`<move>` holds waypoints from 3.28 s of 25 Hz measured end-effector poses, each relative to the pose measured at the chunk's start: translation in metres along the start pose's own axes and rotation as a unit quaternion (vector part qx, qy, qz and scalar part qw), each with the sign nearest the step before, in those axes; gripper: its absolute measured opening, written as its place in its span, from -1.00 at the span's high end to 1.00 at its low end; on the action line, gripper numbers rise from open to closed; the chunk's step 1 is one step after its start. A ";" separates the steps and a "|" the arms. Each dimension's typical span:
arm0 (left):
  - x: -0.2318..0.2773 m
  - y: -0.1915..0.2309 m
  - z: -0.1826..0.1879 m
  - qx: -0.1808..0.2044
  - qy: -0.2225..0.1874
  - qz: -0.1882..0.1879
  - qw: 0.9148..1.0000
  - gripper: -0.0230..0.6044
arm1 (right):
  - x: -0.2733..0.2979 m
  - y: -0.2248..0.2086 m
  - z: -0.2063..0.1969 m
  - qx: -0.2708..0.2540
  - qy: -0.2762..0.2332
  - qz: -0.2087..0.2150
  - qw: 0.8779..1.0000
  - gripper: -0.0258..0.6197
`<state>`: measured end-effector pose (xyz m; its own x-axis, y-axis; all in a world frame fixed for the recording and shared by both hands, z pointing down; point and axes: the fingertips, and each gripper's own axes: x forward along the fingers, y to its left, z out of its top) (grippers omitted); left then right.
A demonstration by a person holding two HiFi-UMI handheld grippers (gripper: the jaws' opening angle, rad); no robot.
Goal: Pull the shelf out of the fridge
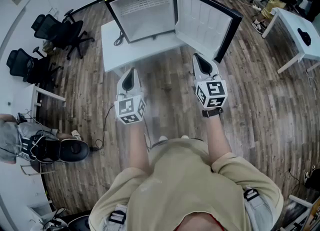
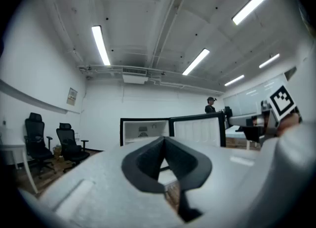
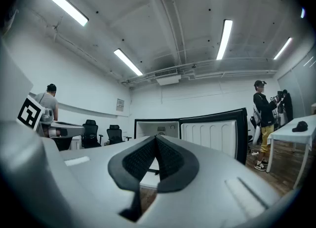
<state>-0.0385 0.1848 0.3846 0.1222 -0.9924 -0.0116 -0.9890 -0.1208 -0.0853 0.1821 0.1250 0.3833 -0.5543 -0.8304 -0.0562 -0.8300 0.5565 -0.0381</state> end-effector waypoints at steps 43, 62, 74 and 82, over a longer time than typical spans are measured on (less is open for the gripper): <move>0.223 0.121 -0.037 -0.058 0.000 -0.051 0.997 0.93 | 0.262 0.011 -0.040 -0.007 0.038 0.029 0.999 0.91; 0.326 0.165 -0.073 -0.065 0.033 -0.059 0.996 0.93 | 0.391 -0.029 -0.079 0.032 0.057 0.008 0.998 0.91; 0.387 0.173 -0.084 -0.059 0.054 -0.051 0.995 0.93 | 0.464 -0.043 -0.104 0.030 0.077 0.040 0.996 0.70; 0.405 0.185 -0.086 -0.053 0.063 -0.041 0.996 0.93 | 0.503 -0.039 -0.126 0.087 0.094 0.060 0.990 0.00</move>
<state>-0.1792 -0.2410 0.4501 0.1977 -0.9732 0.1172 -0.9803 -0.1961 0.0256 -0.0726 -0.3175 0.4825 -0.6638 -0.7389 0.1153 -0.7430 0.6342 -0.2138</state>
